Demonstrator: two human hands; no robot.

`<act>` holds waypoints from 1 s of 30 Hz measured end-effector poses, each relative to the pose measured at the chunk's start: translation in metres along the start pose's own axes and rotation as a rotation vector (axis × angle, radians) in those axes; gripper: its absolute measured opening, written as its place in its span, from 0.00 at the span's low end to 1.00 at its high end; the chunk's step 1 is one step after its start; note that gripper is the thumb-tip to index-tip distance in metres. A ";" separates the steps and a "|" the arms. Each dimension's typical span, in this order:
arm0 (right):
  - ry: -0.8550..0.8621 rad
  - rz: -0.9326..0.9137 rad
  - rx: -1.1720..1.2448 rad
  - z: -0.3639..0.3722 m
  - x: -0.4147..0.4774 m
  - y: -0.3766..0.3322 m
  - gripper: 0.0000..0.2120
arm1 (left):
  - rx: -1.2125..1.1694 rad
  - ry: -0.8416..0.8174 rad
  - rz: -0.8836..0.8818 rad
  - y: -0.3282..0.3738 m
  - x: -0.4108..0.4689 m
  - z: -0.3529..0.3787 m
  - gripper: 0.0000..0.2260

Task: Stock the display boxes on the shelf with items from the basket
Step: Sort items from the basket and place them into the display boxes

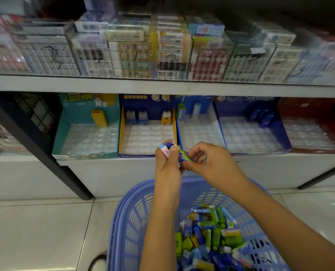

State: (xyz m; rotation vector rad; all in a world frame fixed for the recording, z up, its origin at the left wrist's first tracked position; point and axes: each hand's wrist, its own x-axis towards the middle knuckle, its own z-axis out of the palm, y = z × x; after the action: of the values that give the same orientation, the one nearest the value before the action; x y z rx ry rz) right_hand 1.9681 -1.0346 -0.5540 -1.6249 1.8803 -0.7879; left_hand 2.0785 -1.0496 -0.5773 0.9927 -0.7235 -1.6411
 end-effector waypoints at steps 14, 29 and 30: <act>0.375 -0.062 0.010 -0.051 0.108 0.016 0.10 | -0.059 -0.020 -0.134 0.005 0.002 -0.010 0.10; 0.124 -0.045 -0.222 -0.037 0.181 0.031 0.14 | -0.112 -0.091 -0.157 0.004 0.019 -0.022 0.12; 0.115 -0.050 -0.235 -0.036 0.183 0.032 0.14 | -0.101 -0.100 -0.157 0.003 0.020 -0.022 0.12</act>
State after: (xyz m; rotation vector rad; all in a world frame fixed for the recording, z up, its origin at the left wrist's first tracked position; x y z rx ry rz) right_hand 1.8947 -1.2088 -0.5554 -1.8079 2.0858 -0.7161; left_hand 2.0970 -1.0691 -0.5901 0.9194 -0.6357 -1.8561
